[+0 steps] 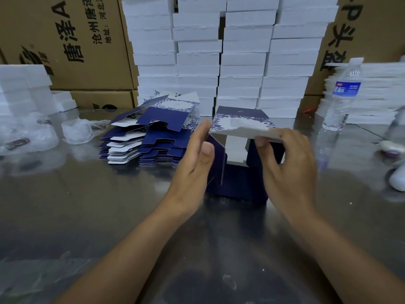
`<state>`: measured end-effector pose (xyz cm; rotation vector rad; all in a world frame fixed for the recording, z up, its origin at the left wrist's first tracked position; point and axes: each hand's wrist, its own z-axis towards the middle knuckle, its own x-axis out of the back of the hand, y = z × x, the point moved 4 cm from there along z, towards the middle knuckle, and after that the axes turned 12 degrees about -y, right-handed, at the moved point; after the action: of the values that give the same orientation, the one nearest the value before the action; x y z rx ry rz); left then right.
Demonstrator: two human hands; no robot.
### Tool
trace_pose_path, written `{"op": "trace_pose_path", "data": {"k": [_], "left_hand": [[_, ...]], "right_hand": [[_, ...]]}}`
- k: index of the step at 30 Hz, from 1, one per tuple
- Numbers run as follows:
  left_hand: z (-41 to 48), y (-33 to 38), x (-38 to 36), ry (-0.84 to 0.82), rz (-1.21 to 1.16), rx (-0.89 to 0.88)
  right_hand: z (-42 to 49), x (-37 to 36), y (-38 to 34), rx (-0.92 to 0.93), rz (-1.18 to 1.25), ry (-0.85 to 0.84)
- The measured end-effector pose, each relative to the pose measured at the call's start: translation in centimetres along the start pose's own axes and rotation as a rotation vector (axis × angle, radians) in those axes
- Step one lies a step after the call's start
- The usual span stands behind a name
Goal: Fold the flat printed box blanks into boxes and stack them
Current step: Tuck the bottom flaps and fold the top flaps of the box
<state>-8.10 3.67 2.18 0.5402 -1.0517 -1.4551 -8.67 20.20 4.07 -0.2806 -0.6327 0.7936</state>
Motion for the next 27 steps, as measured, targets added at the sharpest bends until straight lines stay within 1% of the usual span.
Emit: {"op": "trace_pose_path", "data": {"k": [2,4,6,9,12,15,19,21,25,27], "left_hand": [[0.1,-0.1,0.0,0.0,-0.027,0.002],[0.3,-0.6,0.0,0.035,0.012,0.013],[0.4,-1.0,0.1,0.077,0.091,0.045],[0.2,-1.3,0.6,0.147,0.3,0.095],[-0.1,-1.0,1.2,0.235,0.559,0.12],[-0.4,-0.2,1.5,0.296,0.798,0.129],[-0.5,0.7,1.6,0.302,0.944,0.08],[-0.5,0.8,1.8,0.315,0.96,0.083],[-0.5,0.4,2.2,0.315,0.817,0.081],[-0.5,0.2,2.2,0.308,0.785,0.071]], "right_hand": [[0.1,0.3,0.2,-0.042,0.09,0.036],[0.1,0.5,0.1,-0.058,0.167,0.06],[0.2,0.6,0.0,-0.061,0.24,0.073],[0.2,0.7,-0.3,-0.035,0.328,0.042],[0.0,0.2,-0.7,0.048,0.28,-0.025],[-0.2,-0.1,-0.9,0.115,0.201,-0.051],[-0.3,-0.3,-0.9,0.13,0.219,-0.102],[-0.4,-0.4,-1.0,0.142,0.196,-0.121],[-0.4,-0.7,-0.9,0.135,0.164,-0.14],[-0.5,-0.8,-0.8,0.132,0.158,-0.149]]}}
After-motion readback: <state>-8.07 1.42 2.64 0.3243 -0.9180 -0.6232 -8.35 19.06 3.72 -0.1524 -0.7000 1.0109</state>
